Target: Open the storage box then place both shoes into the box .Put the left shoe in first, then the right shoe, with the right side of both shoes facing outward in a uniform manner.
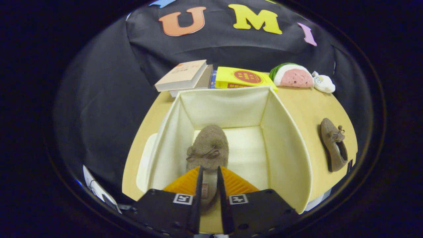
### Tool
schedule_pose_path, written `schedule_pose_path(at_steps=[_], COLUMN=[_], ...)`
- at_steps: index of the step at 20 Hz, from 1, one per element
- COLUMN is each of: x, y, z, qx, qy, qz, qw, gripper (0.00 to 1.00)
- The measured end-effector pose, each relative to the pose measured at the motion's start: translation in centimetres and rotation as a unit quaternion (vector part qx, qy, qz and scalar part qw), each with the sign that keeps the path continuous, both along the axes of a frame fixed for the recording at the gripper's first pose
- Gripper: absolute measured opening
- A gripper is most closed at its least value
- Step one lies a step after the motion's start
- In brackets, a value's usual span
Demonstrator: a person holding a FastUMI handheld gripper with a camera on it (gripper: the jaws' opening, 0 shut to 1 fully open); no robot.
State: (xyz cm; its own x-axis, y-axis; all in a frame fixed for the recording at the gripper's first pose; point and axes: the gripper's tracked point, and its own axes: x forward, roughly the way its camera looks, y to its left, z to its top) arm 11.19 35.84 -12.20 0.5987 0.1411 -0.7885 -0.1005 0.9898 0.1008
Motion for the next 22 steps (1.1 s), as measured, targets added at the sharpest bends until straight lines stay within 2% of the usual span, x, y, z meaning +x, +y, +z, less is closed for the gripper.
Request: schedule_pose_path(at_steps=[4, 8, 10, 16, 18, 22], x=[-0.9, -2.3, -3.2, -4.0, -3.8, -2.6], y=[-2.1, -5.2, -7.2, -15.5, -18.2, -25.2], z=[4.4, 8.6, 10.2, 13.2, 13.0, 11.1], qx=[0.005, 0.005, -0.006, -0.036, -0.043, -0.052], qy=[-0.052, -0.101, -0.119, -0.165, -0.167, -0.155], qz=[0.015, 0.044, 0.057, 0.045, 0.044, 0.014], qw=[0.999, 0.994, 0.991, 0.985, 0.984, 0.986], gripper=[0.67, 0.93, 0.97, 0.97, 0.97, 0.97])
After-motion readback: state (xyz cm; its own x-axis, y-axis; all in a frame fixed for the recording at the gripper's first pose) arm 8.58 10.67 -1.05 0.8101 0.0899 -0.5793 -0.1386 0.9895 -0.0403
